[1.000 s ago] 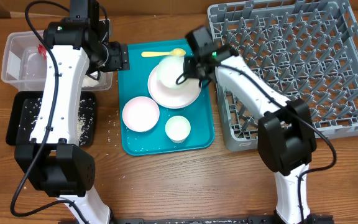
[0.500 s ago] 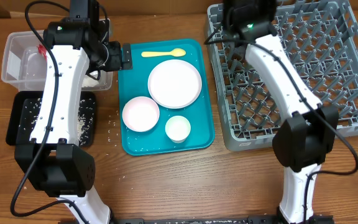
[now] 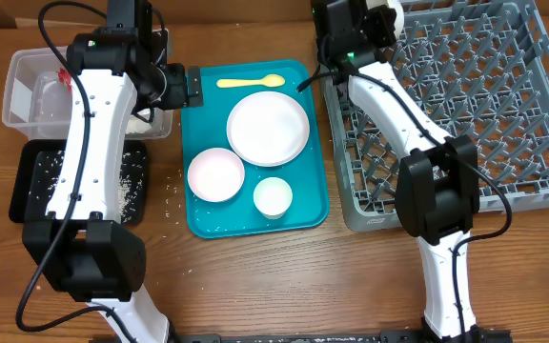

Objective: Sort waste into correct bins and load items into the dishwasher
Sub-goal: 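Place the white cup into the grey dish rack, then reach the right gripper to the white bowl on the teal tray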

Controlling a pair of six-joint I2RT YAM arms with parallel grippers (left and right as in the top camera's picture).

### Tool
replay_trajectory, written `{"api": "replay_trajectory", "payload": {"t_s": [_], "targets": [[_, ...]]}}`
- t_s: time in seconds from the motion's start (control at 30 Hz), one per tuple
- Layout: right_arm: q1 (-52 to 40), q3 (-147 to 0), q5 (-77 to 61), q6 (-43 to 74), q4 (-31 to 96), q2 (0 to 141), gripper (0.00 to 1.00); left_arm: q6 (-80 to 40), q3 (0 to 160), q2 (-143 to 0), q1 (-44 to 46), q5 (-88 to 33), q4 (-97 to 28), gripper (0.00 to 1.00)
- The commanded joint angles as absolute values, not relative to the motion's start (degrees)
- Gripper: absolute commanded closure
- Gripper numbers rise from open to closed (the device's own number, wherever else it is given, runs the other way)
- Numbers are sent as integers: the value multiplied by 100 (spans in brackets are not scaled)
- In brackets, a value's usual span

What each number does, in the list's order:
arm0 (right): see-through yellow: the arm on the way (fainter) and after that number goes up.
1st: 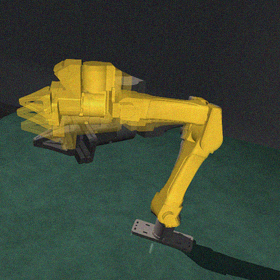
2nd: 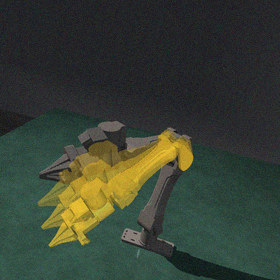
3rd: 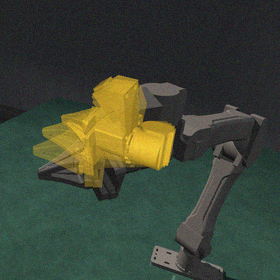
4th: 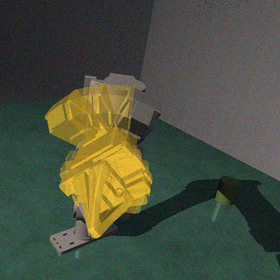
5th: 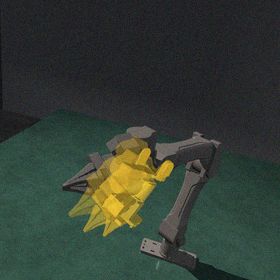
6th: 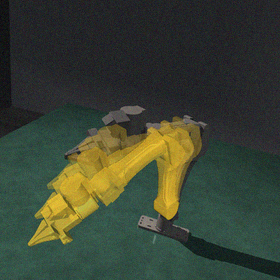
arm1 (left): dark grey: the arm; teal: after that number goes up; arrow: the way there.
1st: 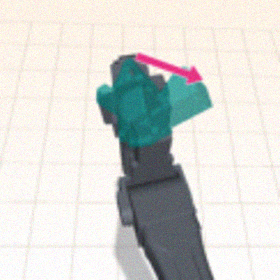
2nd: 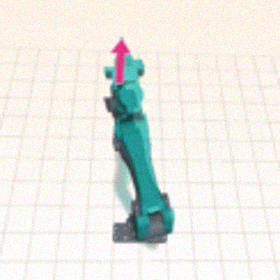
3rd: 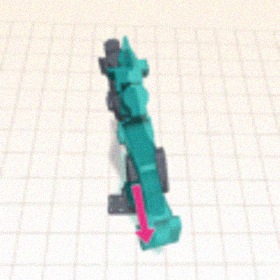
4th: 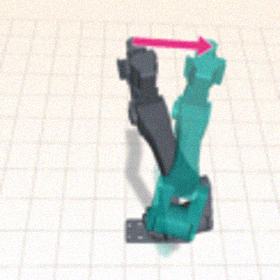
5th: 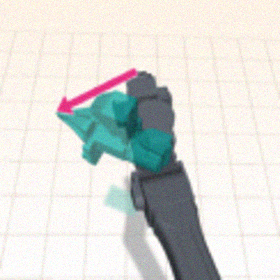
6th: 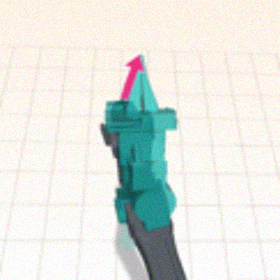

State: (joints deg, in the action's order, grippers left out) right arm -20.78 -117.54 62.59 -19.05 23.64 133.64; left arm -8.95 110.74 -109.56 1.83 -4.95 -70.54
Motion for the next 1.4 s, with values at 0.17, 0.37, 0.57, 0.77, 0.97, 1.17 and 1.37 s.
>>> {"api": "replay_trajectory", "payload": {"t_s": [0.17, 0.37, 0.57, 0.77, 0.97, 1.17, 1.37], "targets": [[-2141, -11697, 6440, -1664, 2460, 13675, 96, -923, 11179, -10940, 191, -558, -7046, 0], [-2368, -11695, 6034, -1664, 2888, 13675, 96, -923, 11179, -10940, 191, -558, -7046, 0], [-2547, -11695, 5990, -1535, 3380, 13675, 89, -923, 11179, -10940, 191, -558, -7046, 0], [-2733, -11714, 6036, -1538, 3413, 13673, 43, -923, 11179, -10940, 191, -558, -7046, 0], [-3041, -11974, 6143, -1317, 3402, 13419, 22, -923, 11179, -10940, 191, -558, -7046, 0], [-3264, -11977, 4021, -202, 4436, 12545, 20, -923, 11179, -10940, 191, -558, -7046, 0], [-3249, -11933, -1546, 318, 5369, 12263, 14, -923, 11179, -10940, 191, -558, -7046, 0]]}}
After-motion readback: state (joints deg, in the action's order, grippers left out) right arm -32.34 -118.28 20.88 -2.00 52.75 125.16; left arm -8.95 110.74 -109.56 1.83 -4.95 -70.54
